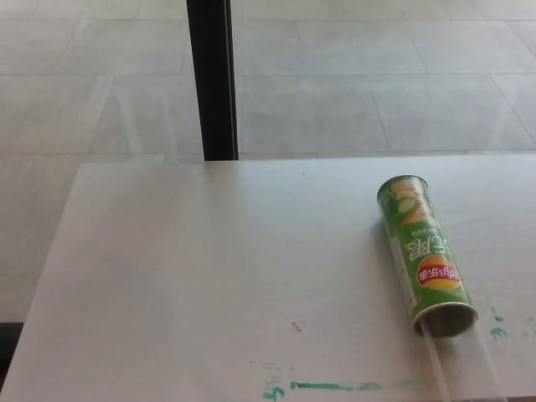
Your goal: Use the right hand as a fist to push the chips tray inside its container kept in the middle of the desk
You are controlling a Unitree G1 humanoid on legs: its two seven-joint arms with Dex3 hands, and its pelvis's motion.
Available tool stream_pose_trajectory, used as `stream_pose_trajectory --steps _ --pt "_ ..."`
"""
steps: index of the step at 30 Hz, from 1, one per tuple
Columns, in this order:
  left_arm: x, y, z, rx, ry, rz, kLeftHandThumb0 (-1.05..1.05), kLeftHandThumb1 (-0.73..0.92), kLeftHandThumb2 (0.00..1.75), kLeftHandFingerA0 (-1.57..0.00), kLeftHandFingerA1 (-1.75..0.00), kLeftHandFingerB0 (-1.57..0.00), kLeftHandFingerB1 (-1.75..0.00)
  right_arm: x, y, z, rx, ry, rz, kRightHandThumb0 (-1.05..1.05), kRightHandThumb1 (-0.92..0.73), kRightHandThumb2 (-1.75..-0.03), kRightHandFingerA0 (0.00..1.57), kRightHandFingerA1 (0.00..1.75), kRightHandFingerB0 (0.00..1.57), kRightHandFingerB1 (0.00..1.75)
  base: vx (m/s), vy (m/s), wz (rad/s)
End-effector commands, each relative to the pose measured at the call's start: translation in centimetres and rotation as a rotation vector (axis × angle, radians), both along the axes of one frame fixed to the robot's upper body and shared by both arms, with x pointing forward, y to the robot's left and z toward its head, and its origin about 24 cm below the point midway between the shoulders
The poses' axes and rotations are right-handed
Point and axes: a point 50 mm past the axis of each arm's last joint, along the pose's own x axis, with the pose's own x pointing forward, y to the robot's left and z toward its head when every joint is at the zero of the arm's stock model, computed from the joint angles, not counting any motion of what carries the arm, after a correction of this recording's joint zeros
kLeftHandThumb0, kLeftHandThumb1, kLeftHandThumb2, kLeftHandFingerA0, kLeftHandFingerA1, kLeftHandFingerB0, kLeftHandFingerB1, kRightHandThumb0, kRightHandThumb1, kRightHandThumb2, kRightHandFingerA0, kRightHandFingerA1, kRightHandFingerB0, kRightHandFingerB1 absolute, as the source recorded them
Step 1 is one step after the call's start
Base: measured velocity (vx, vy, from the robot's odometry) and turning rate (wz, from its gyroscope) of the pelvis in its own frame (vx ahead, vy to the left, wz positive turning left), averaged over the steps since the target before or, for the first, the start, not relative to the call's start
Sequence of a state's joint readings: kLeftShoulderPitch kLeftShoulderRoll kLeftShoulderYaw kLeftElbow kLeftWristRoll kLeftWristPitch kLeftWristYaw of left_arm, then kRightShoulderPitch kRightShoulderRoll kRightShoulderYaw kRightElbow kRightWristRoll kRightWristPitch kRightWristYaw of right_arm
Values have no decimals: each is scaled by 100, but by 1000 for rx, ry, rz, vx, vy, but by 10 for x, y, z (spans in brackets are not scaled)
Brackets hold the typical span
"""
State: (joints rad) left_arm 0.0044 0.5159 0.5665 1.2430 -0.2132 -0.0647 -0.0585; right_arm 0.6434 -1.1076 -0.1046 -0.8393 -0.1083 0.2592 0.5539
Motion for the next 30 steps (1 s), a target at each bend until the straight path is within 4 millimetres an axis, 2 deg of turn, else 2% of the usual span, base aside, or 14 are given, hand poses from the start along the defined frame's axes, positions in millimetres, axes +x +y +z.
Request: stream_pose_trajectory --steps 1,4,5,6,7,8,9,16,20,21,22,23,25,30 --pt "-7 12 10 50 1 37 -71 92 70 -59 -60 -48 -50 10 -21 -10 -274 35 -121 -58 -70 -61 76 66 53 45 0 0 0" --pt "-8 12 10 33 -15 50 -70 92 69 -58 -60 -47 -49 14 -22 -11 -315 -20 -106 -62 -71 -61 81 64 57 44 0 0 0" --pt "-9 11 10 40 -11 47 -69 72 108 -56 -69 -46 -61 16 -22 -11 -296 -79 -105 -65 -75 -63 83 75 61 46 0 0 0" --pt "-9 11 10 43 -10 45 -69 72 108 -56 -69 -46 -61 17 -22 -11 -290 -104 -106 -65 -75 -63 83 75 61 46 0 0 0" --pt "-9 11 9 34 -18 54 -71 92 68 -59 -64 -48 -50 18 -23 -11 -276 -144 -119 -62 -63 -103 81 82 54 61 0 0 0" --pt "-10 11 9 22 -29 68 -71 92 68 -59 -64 -48 -50 20 -25 -13 -256 -204 -139 -62 -63 -103 81 82 54 61 0 0 0" --pt "-10 11 9 25 -29 67 -70 92 68 -59 -63 -48 -50 22 -25 -14 -252 -235 -146 -63 -76 -63 88 86 62 45 0 0 0" --pt "-10 12 10 20 -39 63 -72 92 71 -55 -63 -46 -52 31 -23 -20 -258 -317 -139 -65 -78 -64 89 91 64 45 0 0 0" --pt "-10 12 10 45 -7 53 -73 92 68 -62 -60 -49 -49 34 -20 -21 -255 -336 -138 -64 -79 -63 89 91 64 46 0 0 0" --pt "-9 13 12 39 -22 62 -70 71 107 -57 -69 -47 -61 34 -19 -22 -251 -342 -138 -65 -79 -64 88 86 64 46 0 0 0" --pt "-8 14 12 37 -29 65 -70 71 107 -57 -69 -47 -61 35 -19 -23 -249 -345 -138 -65 -79 -64 88 86 64 46 0 0 0" --pt "-7 14 13 51 -22 42 -71 92 70 -60 -64 -51 -51 35 -19 -25 -230 -355 -141 -65 -80 -64 89 90 65 47 0 0 0" --pt "-7 14 12 35 -36 68 -70 92 68 -61 -63 -51 -50 35 -18 -27 -224 -369 -148 -66 -80 -64 91 95 66 46 0 0 0" --pt "-5 15 14 37 -40 69 -72 91 67 -59 -65 -51 -54 33 -14 -26 -188 -399 -146 -68 -82 -65 90 88 63 45 0 0 0"
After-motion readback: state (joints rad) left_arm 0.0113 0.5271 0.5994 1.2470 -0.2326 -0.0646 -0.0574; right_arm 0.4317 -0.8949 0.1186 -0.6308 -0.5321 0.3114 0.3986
